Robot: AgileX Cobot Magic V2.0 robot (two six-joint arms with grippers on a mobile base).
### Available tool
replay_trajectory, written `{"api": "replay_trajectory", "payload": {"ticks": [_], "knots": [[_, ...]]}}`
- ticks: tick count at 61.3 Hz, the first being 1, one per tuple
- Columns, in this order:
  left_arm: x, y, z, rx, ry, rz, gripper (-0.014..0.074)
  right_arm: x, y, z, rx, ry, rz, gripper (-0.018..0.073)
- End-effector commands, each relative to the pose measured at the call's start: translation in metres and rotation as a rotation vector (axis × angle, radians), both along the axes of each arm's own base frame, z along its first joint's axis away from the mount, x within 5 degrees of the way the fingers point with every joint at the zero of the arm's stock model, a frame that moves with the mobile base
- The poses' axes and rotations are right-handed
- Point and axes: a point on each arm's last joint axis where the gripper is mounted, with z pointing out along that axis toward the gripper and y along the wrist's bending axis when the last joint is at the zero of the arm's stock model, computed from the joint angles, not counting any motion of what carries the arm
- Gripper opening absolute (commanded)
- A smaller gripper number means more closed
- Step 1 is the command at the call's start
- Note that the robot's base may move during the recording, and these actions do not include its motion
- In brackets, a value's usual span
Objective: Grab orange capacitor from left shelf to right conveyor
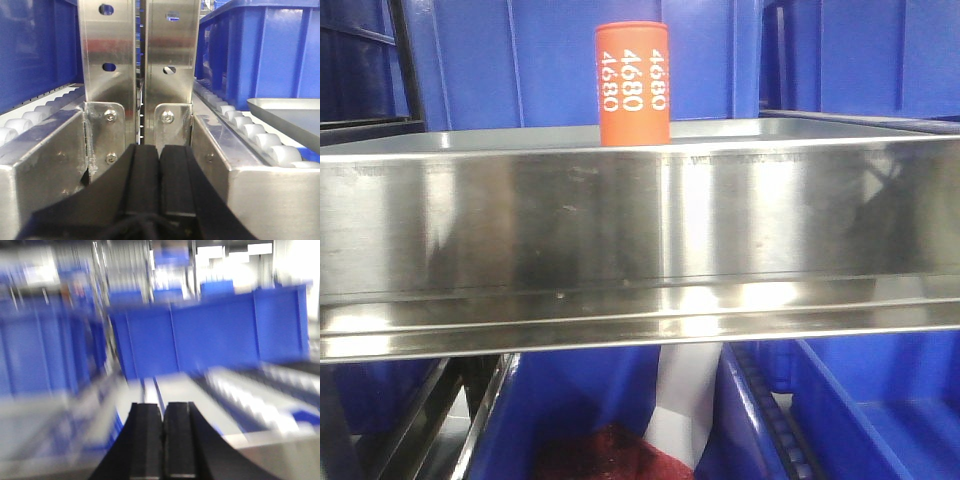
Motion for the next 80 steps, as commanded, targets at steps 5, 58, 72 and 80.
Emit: {"api": "replay_trajectory", "payload": {"ticks": [5, 58, 72, 80], "knots": [[0.0, 0.0, 0.001, -0.01, -0.076, -0.007, -0.0126, -0.015, 0.002, 0.051, 0.016, -0.205, 0.03, 0.0049], [0.0, 0.0, 0.001, -0.01, -0.076, -0.007, -0.0126, 0.153, 0.141, 0.15, -0.149, 0.334, 0.642, 0.0626], [0.0, 0.0, 0.001, -0.01, -0.076, -0.007, -0.0126, 0.175, 0.178, 0.121, -0.127, 0.371, 0.729, 0.0626], [0.0, 0.0, 0.001, -0.01, -0.076, -0.007, -0.0126, 0.189, 0.19, 0.1, -0.137, 0.414, 0.738, 0.0626]]}}
